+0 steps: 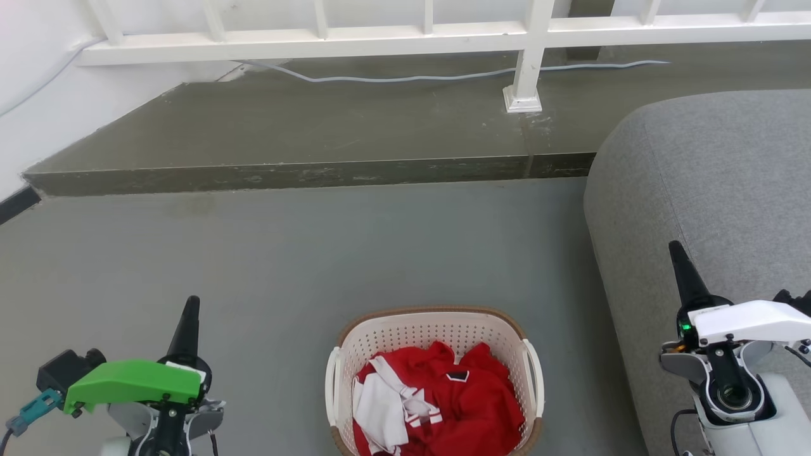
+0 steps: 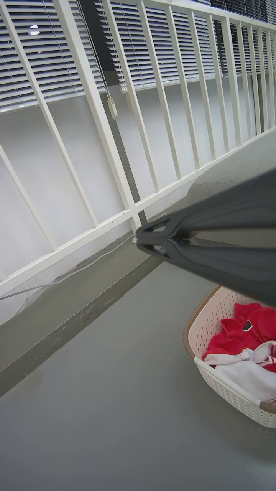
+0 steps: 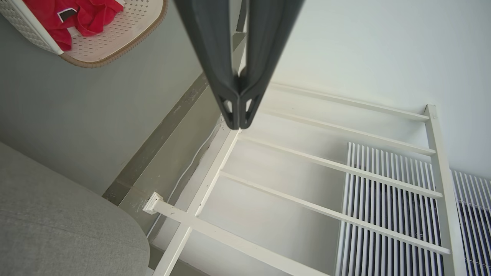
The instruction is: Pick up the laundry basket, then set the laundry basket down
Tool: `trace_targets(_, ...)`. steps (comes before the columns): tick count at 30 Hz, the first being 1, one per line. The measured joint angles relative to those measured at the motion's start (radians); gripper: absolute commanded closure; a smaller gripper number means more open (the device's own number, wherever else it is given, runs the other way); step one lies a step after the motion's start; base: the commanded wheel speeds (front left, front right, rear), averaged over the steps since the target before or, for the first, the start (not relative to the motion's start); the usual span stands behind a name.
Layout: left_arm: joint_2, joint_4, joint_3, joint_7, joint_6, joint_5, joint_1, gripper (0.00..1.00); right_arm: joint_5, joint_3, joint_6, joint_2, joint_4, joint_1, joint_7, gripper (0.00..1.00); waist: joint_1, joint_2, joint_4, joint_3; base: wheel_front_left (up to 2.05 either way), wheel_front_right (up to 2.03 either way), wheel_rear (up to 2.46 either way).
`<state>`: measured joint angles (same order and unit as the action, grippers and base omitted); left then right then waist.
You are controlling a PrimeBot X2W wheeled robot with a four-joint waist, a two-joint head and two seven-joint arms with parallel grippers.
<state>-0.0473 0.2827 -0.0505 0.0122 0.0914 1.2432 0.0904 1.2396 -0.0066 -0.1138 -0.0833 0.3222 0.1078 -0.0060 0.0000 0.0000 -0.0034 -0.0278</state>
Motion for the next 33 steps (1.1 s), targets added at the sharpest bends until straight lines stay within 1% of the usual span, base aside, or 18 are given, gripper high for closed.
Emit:
trace_targets(11, 0.000, 0.000, 0.035, -0.031, 0.007, 0.121, 0.000, 1.00, 0.120, -0.040, 0.000, 0.014, -0.011, -0.009, 0.036, 1.00, 0.0000, 0.0000, 0.001, 0.008, 0.00, 0.00, 0.00)
trace_targets(14, 0.000, 0.000, 0.049, -0.046, 0.014, 0.174, 0.000, 1.00, 0.165, -0.055, 0.000, 0.019, -0.016, -0.009, 0.048, 1.00, 0.0000, 0.0000, 0.002, 0.012, 0.00, 0.00, 0.00)
trace_targets(31, 0.000, -0.001, 0.102, -0.098, 0.028, 0.360, 0.000, 1.00, 0.349, -0.117, -0.001, 0.038, -0.035, -0.015, 0.105, 1.00, 0.0000, 0.0000, 0.003, 0.024, 0.00, 0.00, 0.00)
trace_targets(33, 0.000, -0.001, 0.106, -0.101, 0.028, 0.367, 0.000, 1.00, 0.359, -0.119, -0.001, 0.039, -0.036, -0.015, 0.109, 1.00, 0.0000, 0.0000, 0.003, 0.025, 0.00, 0.00, 0.00)
